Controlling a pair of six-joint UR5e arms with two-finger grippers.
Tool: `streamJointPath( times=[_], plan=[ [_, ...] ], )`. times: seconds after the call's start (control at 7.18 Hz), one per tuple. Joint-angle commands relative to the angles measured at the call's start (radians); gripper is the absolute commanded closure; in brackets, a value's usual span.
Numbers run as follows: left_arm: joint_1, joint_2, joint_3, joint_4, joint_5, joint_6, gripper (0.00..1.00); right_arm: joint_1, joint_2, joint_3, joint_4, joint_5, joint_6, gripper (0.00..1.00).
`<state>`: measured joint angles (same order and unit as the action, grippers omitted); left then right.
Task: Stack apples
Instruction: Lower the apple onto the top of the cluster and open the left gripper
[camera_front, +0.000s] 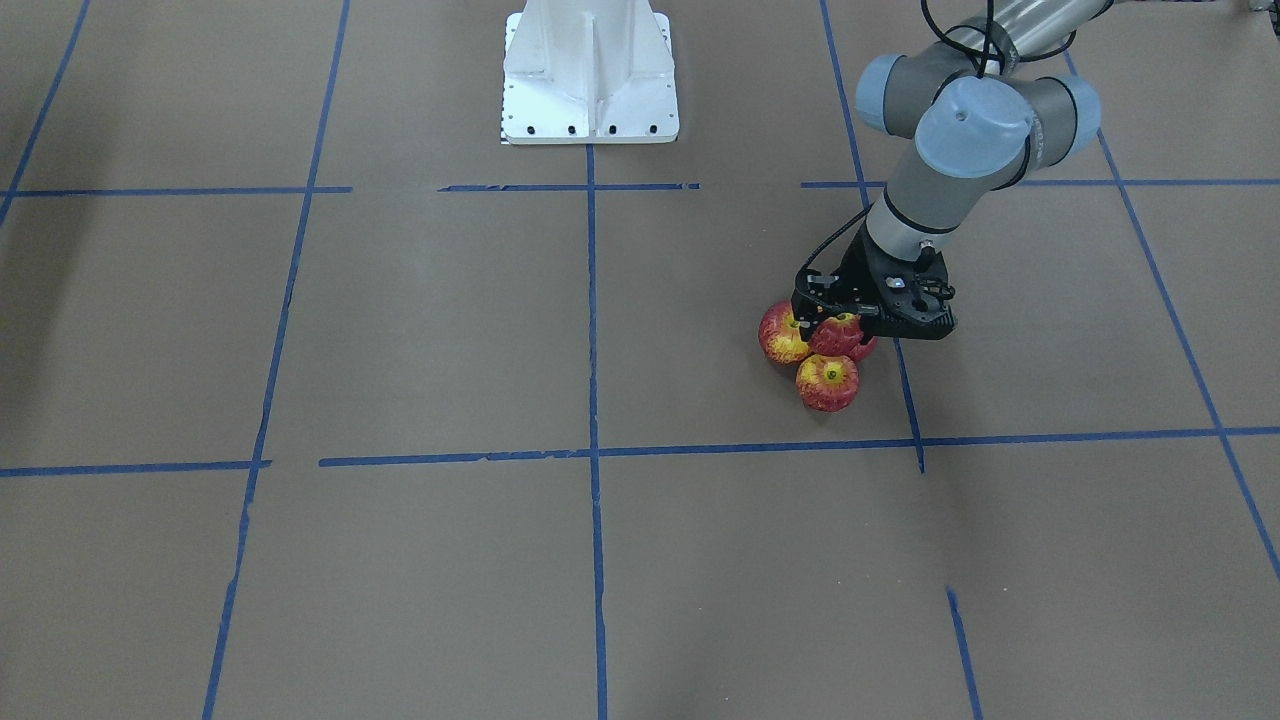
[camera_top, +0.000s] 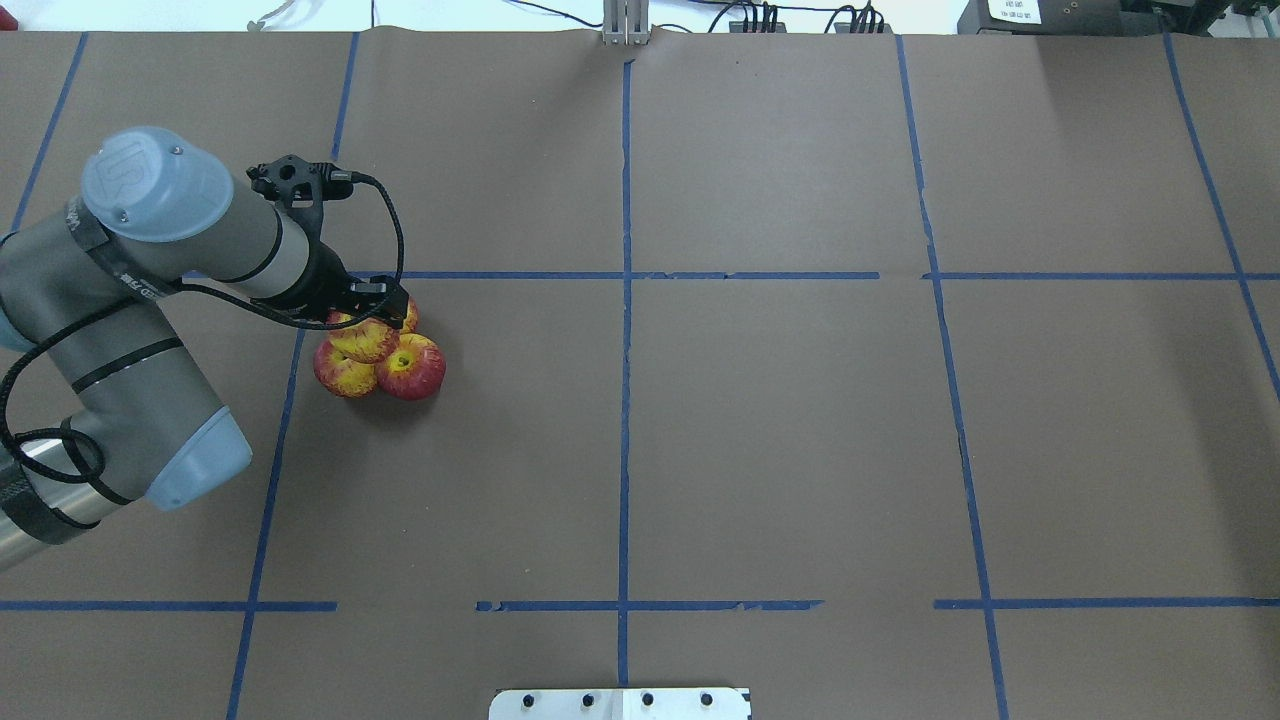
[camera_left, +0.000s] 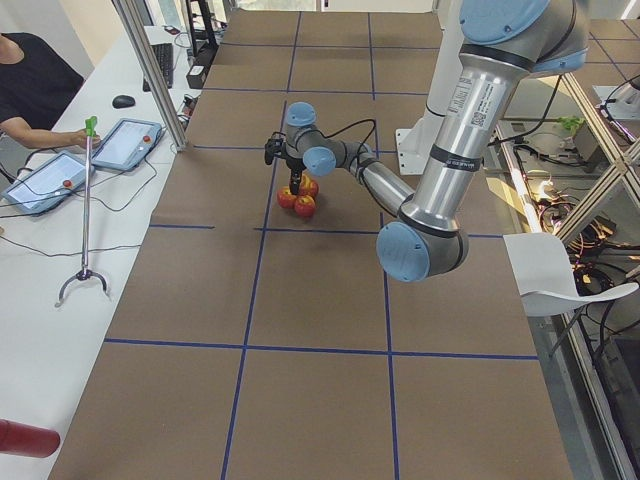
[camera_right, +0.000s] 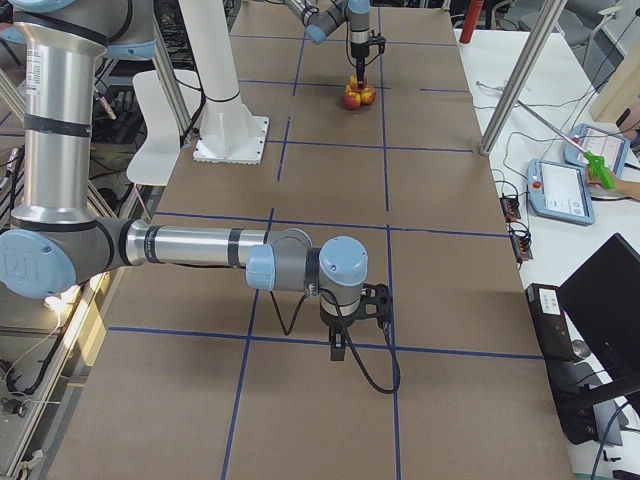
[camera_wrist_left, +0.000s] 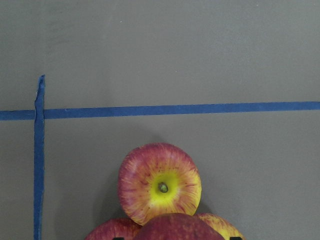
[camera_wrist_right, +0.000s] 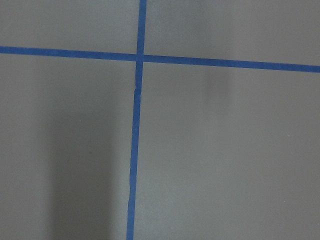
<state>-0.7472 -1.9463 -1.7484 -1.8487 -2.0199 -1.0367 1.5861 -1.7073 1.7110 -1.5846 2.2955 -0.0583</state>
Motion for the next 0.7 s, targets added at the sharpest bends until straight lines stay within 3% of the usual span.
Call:
streamJointPath(
  times=[0.0,0.42,0.56],
  plan=[
    [0.000,0.000,0.001,-0.001,0.001,0.003,0.00,0.000,0.000,-0.001,0.000,-0.001,0.000,0.00],
    [-0.001,0.001,-0.009,0.000,0.001,0.003,0.00,0.000,0.000,-0.001,0.000,-0.001,0.000,0.00],
    [-0.029,0.012,-0.069,0.044,0.000,0.013,0.00,0.000,0.000,-0.001,-0.002,0.001,0.000,0.00]
  ],
)
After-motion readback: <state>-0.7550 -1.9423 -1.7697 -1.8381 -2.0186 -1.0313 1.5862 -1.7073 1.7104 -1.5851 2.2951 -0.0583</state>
